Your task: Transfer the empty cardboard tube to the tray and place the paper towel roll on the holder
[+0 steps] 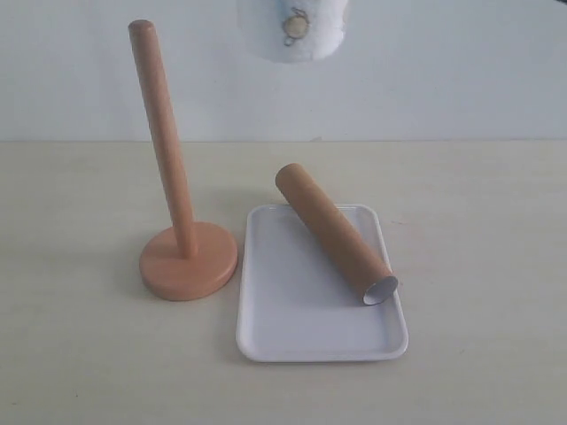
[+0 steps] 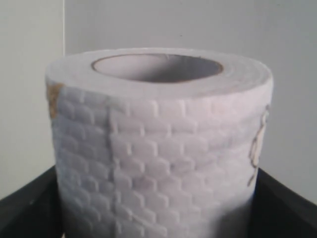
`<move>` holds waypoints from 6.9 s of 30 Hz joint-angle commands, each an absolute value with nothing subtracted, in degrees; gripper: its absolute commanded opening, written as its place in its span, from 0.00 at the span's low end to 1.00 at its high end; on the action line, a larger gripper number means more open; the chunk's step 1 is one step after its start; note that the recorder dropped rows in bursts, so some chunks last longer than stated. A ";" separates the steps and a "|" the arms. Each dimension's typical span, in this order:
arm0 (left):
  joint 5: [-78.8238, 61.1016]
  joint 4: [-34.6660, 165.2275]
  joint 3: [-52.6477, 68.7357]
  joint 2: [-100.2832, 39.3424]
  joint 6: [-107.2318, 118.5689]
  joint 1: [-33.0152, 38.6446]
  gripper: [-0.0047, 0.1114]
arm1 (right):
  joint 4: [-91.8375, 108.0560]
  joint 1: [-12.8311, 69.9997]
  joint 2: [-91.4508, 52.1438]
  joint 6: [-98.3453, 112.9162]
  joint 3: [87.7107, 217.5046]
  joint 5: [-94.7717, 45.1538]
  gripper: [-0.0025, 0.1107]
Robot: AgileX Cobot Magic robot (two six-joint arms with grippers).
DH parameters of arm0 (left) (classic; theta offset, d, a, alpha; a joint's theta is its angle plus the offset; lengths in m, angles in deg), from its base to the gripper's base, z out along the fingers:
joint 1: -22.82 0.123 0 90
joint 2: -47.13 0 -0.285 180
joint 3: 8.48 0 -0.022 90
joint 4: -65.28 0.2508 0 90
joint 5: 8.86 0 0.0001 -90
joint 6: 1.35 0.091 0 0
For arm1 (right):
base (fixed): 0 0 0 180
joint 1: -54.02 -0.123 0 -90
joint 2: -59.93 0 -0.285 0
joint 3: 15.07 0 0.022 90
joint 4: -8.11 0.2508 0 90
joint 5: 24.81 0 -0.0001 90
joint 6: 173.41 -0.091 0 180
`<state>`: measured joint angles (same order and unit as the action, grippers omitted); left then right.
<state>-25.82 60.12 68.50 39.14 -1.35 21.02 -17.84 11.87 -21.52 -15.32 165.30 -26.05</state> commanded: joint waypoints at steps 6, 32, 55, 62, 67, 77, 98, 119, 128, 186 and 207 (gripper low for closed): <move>-25.57 60.15 68.74 39.34 -1.35 21.23 0.08 | -17.98 4.76 -33.14 -11.98 182.61 -22.97 0.03; -25.57 60.15 68.74 39.34 -1.35 21.23 0.08 | -16.35 4.87 -53.71 -13.34 206.28 -15.97 0.03; -25.57 60.15 68.74 39.34 -1.35 21.23 0.08 | -16.83 4.87 -60.80 -14.46 204.82 -14.11 0.03; -25.57 60.15 68.74 39.34 -1.35 21.23 0.08 | -16.71 4.87 -60.80 -16.16 199.36 -19.56 0.02; -25.57 60.15 68.74 39.34 -1.35 21.23 0.08 | -16.97 5.49 -59.71 -15.76 194.20 -23.45 0.02; -25.57 60.15 68.74 39.34 -1.35 21.23 0.08 | -12.61 9.25 -55.12 -15.76 182.76 -33.69 0.02; -25.57 60.15 68.74 39.34 -1.35 21.23 0.08 | 9.46 9.57 -54.62 5.17 159.43 -56.76 0.02; -25.57 60.15 68.74 39.34 -1.35 21.23 0.08 | 11.84 9.47 -60.27 0.35 158.14 -60.11 0.64; -25.57 60.15 68.74 39.34 -1.35 21.23 0.08 | 11.57 9.47 -58.65 -1.11 158.14 -56.82 0.64; -25.57 60.15 68.74 39.34 -1.35 21.23 0.08 | 8.62 9.47 -34.34 -5.14 158.14 -52.18 0.93; -25.57 60.15 68.74 39.34 -1.35 21.23 0.08 | 1.10 11.89 -4.28 19.16 158.14 -7.60 0.08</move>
